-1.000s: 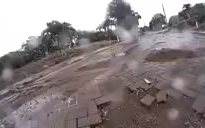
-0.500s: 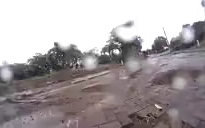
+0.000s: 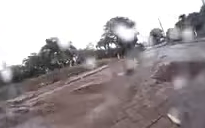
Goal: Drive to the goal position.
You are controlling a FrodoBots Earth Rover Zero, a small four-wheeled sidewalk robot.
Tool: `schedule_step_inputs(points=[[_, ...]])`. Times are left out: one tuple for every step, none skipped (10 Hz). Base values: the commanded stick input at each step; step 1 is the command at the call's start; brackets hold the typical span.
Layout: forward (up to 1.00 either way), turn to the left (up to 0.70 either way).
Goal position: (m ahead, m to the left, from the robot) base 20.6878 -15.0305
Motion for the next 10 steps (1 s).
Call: schedule_step_inputs(points=[[0.85, 0.00], [0.85, 0.00], [0.85, 0.00], [0.85, 0.00], [0.85, 0.00], [0.85, 0.00], [0.85, 0.00], [0.85, 0.00], [0.85, 0.00], [0.85, 0.00]])
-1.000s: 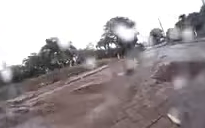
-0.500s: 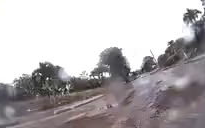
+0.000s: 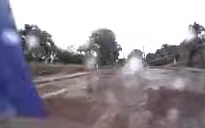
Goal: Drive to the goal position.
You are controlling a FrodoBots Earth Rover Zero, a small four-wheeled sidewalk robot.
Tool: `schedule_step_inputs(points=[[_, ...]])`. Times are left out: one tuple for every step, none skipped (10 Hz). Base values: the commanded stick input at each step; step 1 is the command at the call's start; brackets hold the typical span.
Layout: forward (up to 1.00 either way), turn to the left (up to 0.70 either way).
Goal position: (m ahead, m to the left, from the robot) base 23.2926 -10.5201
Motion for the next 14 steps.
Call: schedule_step_inputs(points=[[0.85, 0.00], [0.85, 0.00], [0.85, 0.00], [0.85, -0.27], [0.85, -0.27], [0.85, -0.27], [0.85, -0.27], [0.85, -0.27], [0.85, -0.27], [0.85, -0.27], [0.85, -0.27], [0.85, 0.00], [0.85, 0.00], [0.85, 0.00]])
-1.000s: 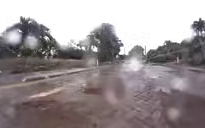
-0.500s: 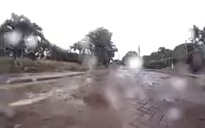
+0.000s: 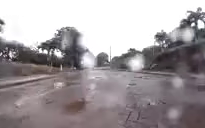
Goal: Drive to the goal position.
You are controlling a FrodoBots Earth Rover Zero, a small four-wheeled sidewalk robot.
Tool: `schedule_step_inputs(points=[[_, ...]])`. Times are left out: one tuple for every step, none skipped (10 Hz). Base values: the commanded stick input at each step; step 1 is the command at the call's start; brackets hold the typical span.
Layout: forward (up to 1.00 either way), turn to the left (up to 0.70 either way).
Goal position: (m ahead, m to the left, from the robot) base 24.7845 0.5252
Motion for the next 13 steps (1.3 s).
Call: schedule_step_inputs(points=[[0.85, 0.00], [0.85, -0.06], [0.85, -0.25], [0.85, -0.27], [0.85, -0.27], [0.85, -0.27], [0.85, -0.27], [0.85, -0.27], [0.85, -0.27], [0.85, -0.27], [0.85, -0.27], [0.85, -0.27], [0.85, -0.27]])
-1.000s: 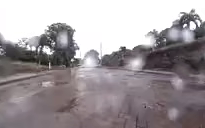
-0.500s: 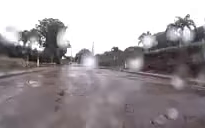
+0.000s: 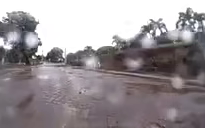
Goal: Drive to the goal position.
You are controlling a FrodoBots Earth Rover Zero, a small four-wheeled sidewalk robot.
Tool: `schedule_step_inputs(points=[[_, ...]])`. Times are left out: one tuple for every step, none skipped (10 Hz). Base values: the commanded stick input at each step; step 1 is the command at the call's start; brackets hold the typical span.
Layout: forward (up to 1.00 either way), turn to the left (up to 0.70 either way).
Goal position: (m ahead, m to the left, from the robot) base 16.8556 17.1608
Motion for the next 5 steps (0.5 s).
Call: schedule_step_inputs(points=[[0.85, -0.27], [0.85, -0.27], [0.85, 0.00], [0.85, 0.00], [0.85, 0.00]])
